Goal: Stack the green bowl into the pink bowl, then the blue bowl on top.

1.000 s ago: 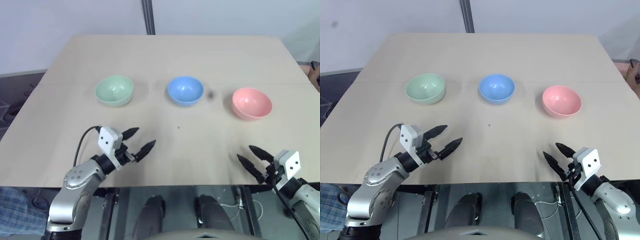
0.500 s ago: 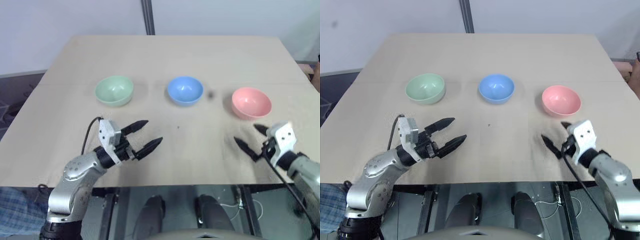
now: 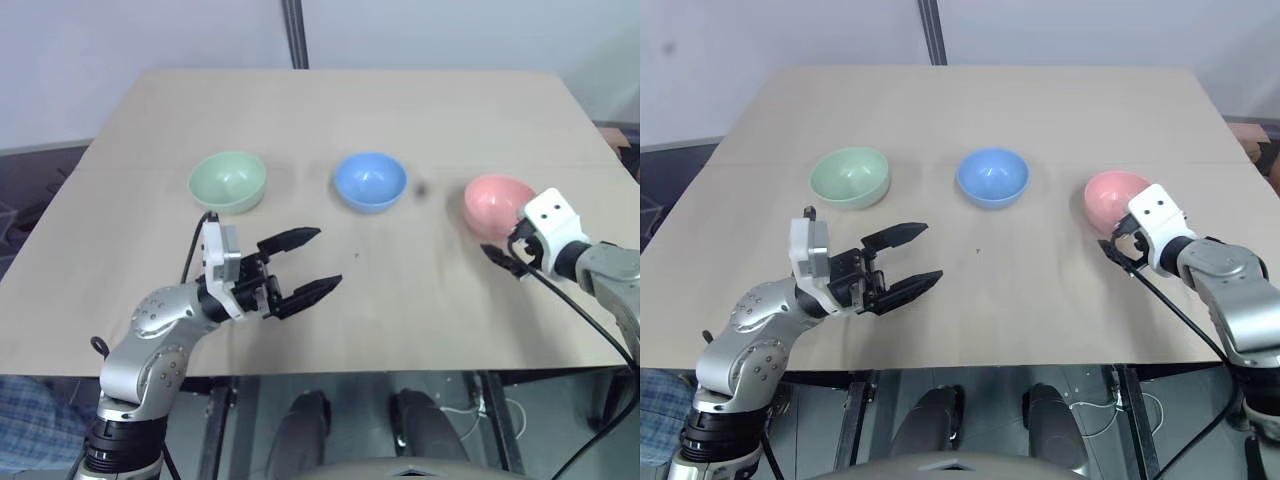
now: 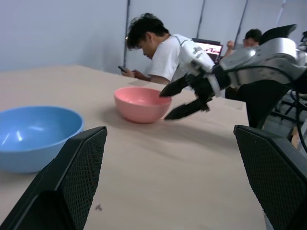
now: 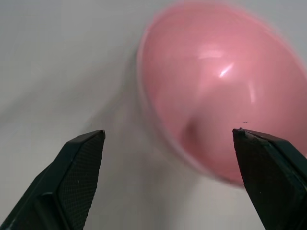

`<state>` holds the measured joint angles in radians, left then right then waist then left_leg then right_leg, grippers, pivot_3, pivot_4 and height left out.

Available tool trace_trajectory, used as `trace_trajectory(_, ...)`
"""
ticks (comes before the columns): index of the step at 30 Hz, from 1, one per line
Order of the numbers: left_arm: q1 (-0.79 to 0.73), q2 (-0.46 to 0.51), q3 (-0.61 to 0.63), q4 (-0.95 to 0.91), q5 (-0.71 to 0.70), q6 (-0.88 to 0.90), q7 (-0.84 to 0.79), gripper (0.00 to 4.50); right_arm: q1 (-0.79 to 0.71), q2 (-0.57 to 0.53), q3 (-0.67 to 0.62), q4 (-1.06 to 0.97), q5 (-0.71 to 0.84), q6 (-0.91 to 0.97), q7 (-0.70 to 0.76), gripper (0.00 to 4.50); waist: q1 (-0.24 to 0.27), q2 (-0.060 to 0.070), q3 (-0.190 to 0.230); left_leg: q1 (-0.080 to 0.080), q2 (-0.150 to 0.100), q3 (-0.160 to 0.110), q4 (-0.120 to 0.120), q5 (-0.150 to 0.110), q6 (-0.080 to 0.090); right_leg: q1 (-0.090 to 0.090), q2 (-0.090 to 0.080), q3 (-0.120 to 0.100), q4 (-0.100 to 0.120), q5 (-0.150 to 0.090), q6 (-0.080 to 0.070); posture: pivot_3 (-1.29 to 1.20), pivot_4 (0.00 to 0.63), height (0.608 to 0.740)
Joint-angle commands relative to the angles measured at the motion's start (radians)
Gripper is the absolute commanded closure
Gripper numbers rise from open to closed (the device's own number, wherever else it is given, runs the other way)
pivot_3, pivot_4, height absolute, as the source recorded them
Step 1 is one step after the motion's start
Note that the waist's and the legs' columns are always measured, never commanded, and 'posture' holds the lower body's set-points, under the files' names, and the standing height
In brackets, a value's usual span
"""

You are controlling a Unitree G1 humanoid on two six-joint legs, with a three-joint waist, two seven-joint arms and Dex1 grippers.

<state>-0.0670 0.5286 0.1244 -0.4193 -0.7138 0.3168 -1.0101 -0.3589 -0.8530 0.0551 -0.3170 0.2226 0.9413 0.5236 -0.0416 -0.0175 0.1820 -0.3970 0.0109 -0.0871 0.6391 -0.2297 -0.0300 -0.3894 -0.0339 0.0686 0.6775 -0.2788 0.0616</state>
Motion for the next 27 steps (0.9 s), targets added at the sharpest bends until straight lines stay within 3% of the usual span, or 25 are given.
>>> trace_trajectory(1, 0.009, -0.005, 0.022, -0.01, -0.037, -0.033, -0.031, 0.0, -0.087, -0.011, 0.084, 0.071, -0.061, 0.033, 0.013, 0.04, 0.001, 0.0, 0.0, 0.0, 0.0, 0.0, 0.0, 0.0, 0.0, 0.0, 0.0, 0.0, 0.0, 0.0, 0.0, 0.0, 0.15, 0.74)
trace_trajectory(5, 0.013, -0.008, 0.03, -0.002, -0.043, -0.046, -0.044, 0.0, -0.134, -0.013, 0.15, 0.11, -0.103, 0.0, 0.046, 1.11, 0.004, 0.0, 0.0, -0.002, 0.0, 0.0, 0.0, 0.0, 0.0, -0.001, 0.0, 0.0, 0.0, 0.0, 0.0, 0.0, 0.15, 0.74)
trace_trajectory(11, 0.057, -0.023, 0.05, 0.006, -0.034, -0.085, -0.045, 0.0, -0.166, -0.002, 0.189, 0.123, -0.131, -0.023, 0.088, 3.88, 0.001, 0.0, 0.0, -0.002, -0.001, 0.0, 0.0, 0.0, 0.0, -0.002, -0.001, 0.0, 0.0, 0.0, 0.0, 0.0, 0.15, 0.74)
trace_trajectory(13, 0.075, -0.023, 0.05, 0.005, -0.032, -0.097, -0.05, 0.0, -0.174, -0.004, 0.201, 0.118, -0.143, -0.037, 0.104, 4.3, 0.001, -0.001, 0.0, -0.002, 0.0, 0.0, 0.0, 0.0, 0.0, -0.002, -0.001, 0.0, 0.0, 0.0, 0.0, 0.0, 0.15, 0.74)
trace_trajectory(20, 0.11, -0.027, 0.05, 0.015, -0.011, -0.128, -0.039, 0.0, -0.149, -0.068, 0.273, 0.031, -0.21, -0.219, 0.224, 4.3, 0.002, 0.0, 0.0, -0.002, 0.0, 0.0, 0.0, 0.0, 0.0, -0.002, -0.001, 0.0, 0.0, 0.0, 0.0, 0.0, 0.15, 0.74)
trace_trajectory(27, 0.075, 0.005, 0.041, 0.006, -0.01, -0.077, 0.008, 0.0, -0.211, 0.009, 0.346, -0.189, -0.201, -0.141, 0.291, 4.3, -0.001, 0.0, 0.001, -0.002, 0.0, 0.0, 0.0, 0.0, 0.0, -0.002, 0.0, 0.0, 0.0, 0.0, 0.0, 0.0, 0.15, 0.74)
